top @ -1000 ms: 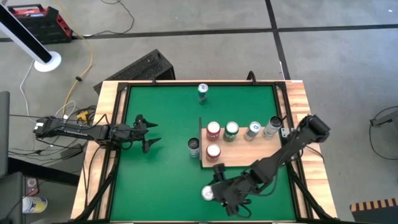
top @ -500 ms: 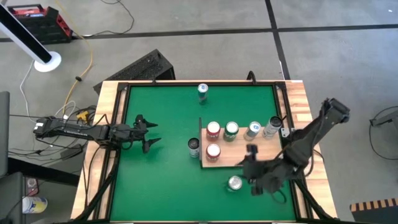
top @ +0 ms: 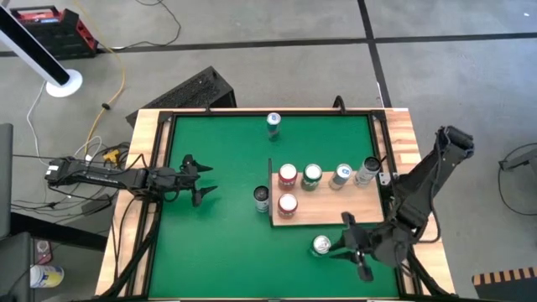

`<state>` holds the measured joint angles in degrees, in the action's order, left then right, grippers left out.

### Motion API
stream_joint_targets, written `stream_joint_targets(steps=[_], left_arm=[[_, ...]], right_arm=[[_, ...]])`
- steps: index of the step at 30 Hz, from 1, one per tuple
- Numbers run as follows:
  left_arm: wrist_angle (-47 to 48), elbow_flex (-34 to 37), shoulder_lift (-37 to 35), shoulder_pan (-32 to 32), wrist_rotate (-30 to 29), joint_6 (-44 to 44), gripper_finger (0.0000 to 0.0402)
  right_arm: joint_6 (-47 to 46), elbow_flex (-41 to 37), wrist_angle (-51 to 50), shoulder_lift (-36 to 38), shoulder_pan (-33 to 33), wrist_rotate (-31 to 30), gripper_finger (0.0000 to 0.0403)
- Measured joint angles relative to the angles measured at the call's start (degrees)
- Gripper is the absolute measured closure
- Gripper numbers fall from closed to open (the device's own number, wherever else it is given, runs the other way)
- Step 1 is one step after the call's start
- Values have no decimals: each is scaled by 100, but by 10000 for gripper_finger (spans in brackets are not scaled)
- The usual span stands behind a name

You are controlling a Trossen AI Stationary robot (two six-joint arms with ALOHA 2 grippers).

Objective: Place canned beverage on shelf
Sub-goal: Put the green soda can on the shelf

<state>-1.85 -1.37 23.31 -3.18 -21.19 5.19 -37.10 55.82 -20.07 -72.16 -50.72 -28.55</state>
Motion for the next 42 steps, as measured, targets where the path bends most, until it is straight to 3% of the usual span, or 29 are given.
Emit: stream_joint_targets(steps=[6, 9, 16, 21, 27, 42], left_arm=[[0, 0, 0, 0, -2, 0, 68], [0, 0, 0, 2, -2, 0, 68], [-2, 0, 2, 0, -3, -1, 68], [-1, 0, 0, 0, -2, 0, 68], [-1, 0, 1, 0, -3, 0, 68], [0, 0, 2, 0, -2, 0, 68]], right_arm=[[-7, 383, -703, -500, 144, 27, 264], [-98, 629, -1174, -690, 272, 47, 226], [4, 1109, -1644, -1097, 584, 726, 117], [10, 1191, -1876, -1162, 774, 1276, 70], [29, 1196, -2061, -1148, 982, 1344, 48], [265, 1005, -2029, -1154, 1063, 1321, 46]])
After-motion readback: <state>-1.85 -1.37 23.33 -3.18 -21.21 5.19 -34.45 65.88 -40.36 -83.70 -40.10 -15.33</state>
